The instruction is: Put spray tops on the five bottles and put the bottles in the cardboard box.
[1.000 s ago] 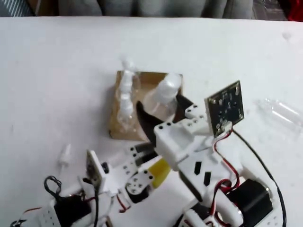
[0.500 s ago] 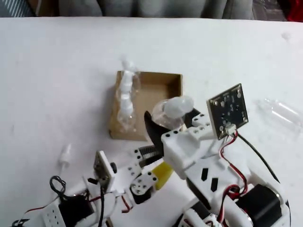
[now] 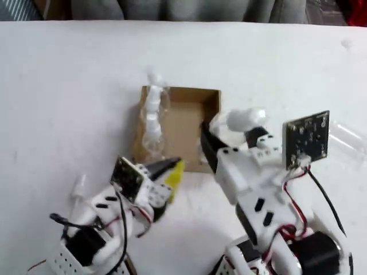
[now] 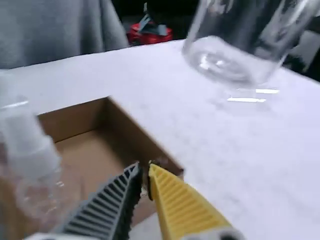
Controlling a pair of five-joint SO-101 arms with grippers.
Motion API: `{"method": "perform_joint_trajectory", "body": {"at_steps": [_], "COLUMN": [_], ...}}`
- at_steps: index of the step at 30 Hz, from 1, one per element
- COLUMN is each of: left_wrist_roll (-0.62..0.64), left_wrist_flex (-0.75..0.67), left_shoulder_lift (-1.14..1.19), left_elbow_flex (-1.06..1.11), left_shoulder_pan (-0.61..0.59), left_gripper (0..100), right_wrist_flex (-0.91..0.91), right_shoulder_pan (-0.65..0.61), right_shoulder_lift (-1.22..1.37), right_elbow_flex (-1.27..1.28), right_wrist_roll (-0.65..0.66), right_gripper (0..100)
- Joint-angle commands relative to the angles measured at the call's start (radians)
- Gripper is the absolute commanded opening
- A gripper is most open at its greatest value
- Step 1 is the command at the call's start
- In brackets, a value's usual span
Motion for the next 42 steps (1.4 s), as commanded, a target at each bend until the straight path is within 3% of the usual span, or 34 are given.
{"method": "perform_joint_trajectory", "body": {"at_steps": [1,12,22,30,36,42], "left_wrist_roll": [-0.118,-0.167,-0.239,-0.235,-0.238,-0.239], "left_wrist_flex": [0.081,0.315,0.31,0.109,0.112,0.114], "left_shoulder_lift": [-0.013,-0.013,-0.013,-0.013,-0.012,-0.01], "left_elbow_flex": [-0.014,-0.014,0.021,0.181,0.183,0.183], "left_shoulder_pan": [-0.191,-0.481,-0.799,-0.82,-0.819,-0.819], "left_gripper": [2,2,2,2,2,2], "right_wrist_flex": [-0.117,-0.541,-0.75,-0.974,-1.107,-1.129], "right_shoulder_pan": [0.044,0.09,0.084,0.088,0.091,0.127], "right_shoulder_lift": [0.005,0.005,0.07,0.346,0.544,0.72], "right_elbow_flex": [0.081,0.457,0.592,0.589,0.552,0.433], "right_wrist_roll": [-0.003,-0.003,-0.011,-0.011,-0.005,-0.005], "right_gripper": [1.6,1.6,1.6,1.6,1.6,1.6]}}
